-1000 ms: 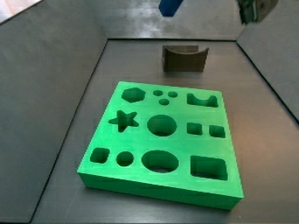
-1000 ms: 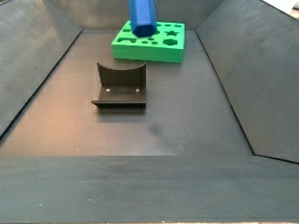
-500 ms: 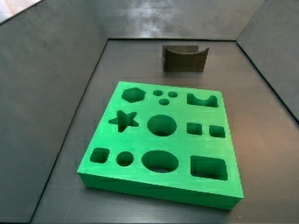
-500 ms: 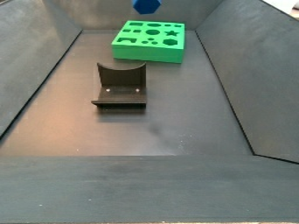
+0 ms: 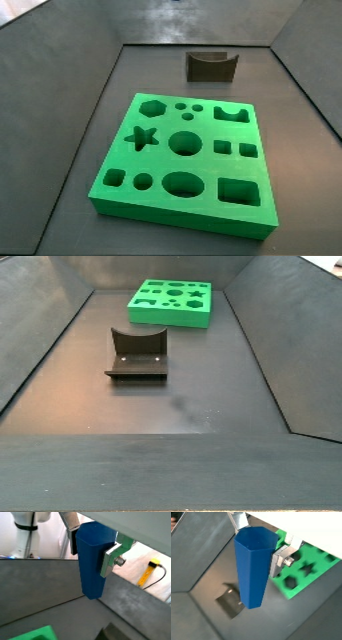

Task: Pick up the hexagon object. Move up. Place the hexagon object on the fixture. Regrasp the hexagon object. Move to above the board. Insert the hexagon object.
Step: Move to above the board.

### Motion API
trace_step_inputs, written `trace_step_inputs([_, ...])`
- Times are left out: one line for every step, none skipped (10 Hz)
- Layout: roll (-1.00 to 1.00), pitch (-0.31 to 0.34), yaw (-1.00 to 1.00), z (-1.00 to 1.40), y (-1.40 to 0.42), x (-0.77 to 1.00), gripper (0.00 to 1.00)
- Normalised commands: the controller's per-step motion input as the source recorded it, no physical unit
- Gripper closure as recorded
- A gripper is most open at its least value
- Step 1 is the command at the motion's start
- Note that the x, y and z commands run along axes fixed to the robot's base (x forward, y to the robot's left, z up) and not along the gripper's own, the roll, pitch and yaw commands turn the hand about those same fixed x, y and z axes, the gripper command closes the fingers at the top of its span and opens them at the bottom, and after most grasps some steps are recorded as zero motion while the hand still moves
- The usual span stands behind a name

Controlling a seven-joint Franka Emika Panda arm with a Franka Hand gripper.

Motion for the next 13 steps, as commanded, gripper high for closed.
trace_step_inputs([-1.00,-0.126,-0.08,0.13,-0.11,-0.28,1.00])
trace_step_inputs([-1.00,-0.153,-0.08,0.09,-0.02,-0.25,1.00])
trace_step_inputs([-1.00,-0.201,-0.08,0.06,0.06,-0.24,1.00])
trace_step_inputs([-1.00,-0.245,-0.07,0.03,0.10,-0.24,1.00])
trace_step_inputs([-1.00,-0.278,-0.07,0.03,0.12,-0.25,1.00])
trace_step_inputs([-1.00,-0.388,-0.06,0.02,0.15,-0.27,1.00])
trace_step_inputs([-0.95,-0.447,-0.05,0.02,0.16,-0.28,1.00])
trace_step_inputs([-0.78,-0.451,-0.03,0.02,0.17,-0.30,1.00])
trace_step_inputs([-0.61,-0.447,-0.01,0.03,0.16,-0.32,1.00])
trace_step_inputs([-0.49,-0.437,-0.01,0.03,0.15,-0.32,1.00])
trace_step_inputs([-0.37,-0.402,0.00,0.03,0.14,-0.30,1.00])
trace_step_inputs([-0.32,-0.366,0.00,0.03,0.13,-0.27,1.00])
trace_step_inputs([-0.25,-0.313,0.00,0.03,0.11,-0.24,1.00])
